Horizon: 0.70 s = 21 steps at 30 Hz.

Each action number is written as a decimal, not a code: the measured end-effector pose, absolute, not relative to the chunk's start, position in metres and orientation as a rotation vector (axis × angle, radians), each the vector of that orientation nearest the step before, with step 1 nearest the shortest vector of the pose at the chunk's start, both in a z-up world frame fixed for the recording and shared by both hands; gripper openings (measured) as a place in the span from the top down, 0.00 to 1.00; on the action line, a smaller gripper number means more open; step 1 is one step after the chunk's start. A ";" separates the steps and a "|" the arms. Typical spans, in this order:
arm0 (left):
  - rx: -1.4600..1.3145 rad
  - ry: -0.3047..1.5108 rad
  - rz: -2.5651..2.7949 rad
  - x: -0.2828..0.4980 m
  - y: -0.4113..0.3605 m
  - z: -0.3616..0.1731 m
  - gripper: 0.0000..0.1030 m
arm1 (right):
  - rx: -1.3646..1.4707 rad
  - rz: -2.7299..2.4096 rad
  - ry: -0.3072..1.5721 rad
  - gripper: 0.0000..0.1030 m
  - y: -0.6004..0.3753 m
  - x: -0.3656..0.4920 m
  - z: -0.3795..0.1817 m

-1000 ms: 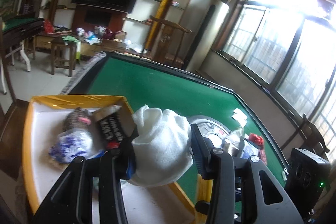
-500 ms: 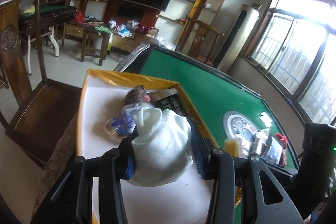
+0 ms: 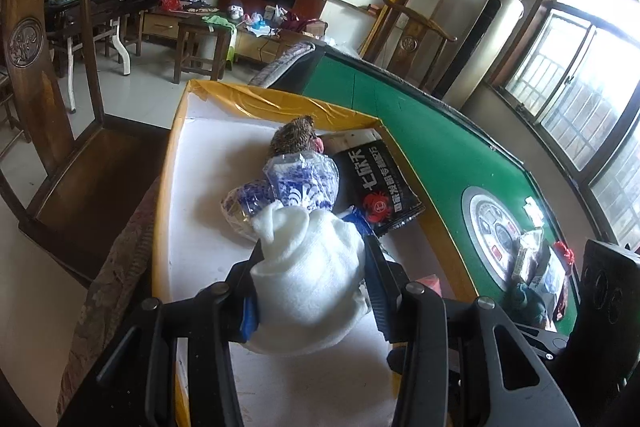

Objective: Organize soft objects
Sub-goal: 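Lower white cloth into box, open left gripper while right gripper releases strip pack there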

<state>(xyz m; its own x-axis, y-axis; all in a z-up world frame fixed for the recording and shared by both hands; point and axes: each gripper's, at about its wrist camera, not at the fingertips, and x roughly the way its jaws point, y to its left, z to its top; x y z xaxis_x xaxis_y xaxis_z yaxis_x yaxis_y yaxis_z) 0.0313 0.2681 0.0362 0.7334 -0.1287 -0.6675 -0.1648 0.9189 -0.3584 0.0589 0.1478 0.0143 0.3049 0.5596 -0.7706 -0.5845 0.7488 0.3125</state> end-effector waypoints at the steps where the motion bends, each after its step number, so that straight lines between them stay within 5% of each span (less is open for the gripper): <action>1: -0.408 0.755 0.019 0.031 0.268 0.035 0.57 | -0.024 0.761 1.010 0.61 0.149 0.058 0.013; 12: -0.375 0.793 0.032 0.034 0.265 0.032 0.56 | -0.043 0.784 1.016 0.61 0.156 0.054 0.003; 21: -0.437 0.761 0.018 0.030 0.273 0.035 0.37 | -0.047 0.783 1.003 0.60 0.153 0.054 0.008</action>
<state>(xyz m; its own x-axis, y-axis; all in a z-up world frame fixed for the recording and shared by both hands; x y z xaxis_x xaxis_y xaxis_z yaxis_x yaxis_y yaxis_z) 0.0300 0.2734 0.0354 0.7286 -0.1399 -0.6705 -0.1715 0.9105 -0.3763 0.0537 0.1528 0.0084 0.2940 0.5676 -0.7690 -0.6086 0.7316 0.3073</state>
